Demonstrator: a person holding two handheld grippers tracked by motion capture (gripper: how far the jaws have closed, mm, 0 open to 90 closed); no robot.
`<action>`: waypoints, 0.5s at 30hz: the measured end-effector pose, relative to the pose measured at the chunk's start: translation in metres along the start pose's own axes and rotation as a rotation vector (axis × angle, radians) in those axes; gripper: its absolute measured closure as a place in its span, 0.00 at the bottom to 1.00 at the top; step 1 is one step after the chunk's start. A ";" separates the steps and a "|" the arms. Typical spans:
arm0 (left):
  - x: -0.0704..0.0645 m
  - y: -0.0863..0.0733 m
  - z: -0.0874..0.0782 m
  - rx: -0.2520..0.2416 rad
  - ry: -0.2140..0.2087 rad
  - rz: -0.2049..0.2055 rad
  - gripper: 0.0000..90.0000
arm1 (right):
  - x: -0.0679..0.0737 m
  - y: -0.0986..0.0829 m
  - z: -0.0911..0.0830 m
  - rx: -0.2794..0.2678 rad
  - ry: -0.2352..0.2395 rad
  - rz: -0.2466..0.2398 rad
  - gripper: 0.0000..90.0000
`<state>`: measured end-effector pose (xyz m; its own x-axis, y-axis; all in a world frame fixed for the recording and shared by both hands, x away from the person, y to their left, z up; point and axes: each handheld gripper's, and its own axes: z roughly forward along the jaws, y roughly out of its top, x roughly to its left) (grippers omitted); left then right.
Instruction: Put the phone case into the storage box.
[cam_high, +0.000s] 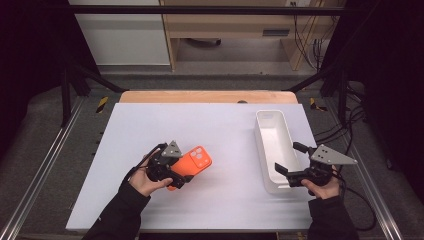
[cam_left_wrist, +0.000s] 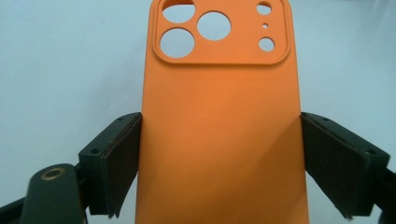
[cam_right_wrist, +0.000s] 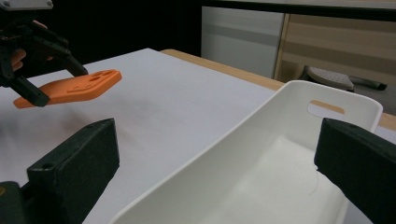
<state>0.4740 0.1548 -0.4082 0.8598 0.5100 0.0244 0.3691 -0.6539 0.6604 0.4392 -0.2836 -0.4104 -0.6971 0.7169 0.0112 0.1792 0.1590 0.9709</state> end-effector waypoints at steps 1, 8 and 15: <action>-0.001 0.001 0.000 -0.001 -0.002 0.002 0.17 | 0.001 0.000 0.001 0.000 0.003 -0.002 0.01; -0.007 0.004 -0.002 -0.005 -0.010 0.025 0.17 | 0.006 0.003 0.004 0.013 0.018 -0.021 0.00; -0.012 0.007 -0.003 -0.011 -0.022 0.041 0.17 | 0.012 0.005 0.008 0.027 0.037 -0.038 0.00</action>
<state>0.4651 0.1456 -0.4013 0.8815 0.4709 0.0351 0.3298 -0.6673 0.6678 0.4374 -0.2685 -0.4074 -0.7287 0.6846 -0.0165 0.1704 0.2046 0.9639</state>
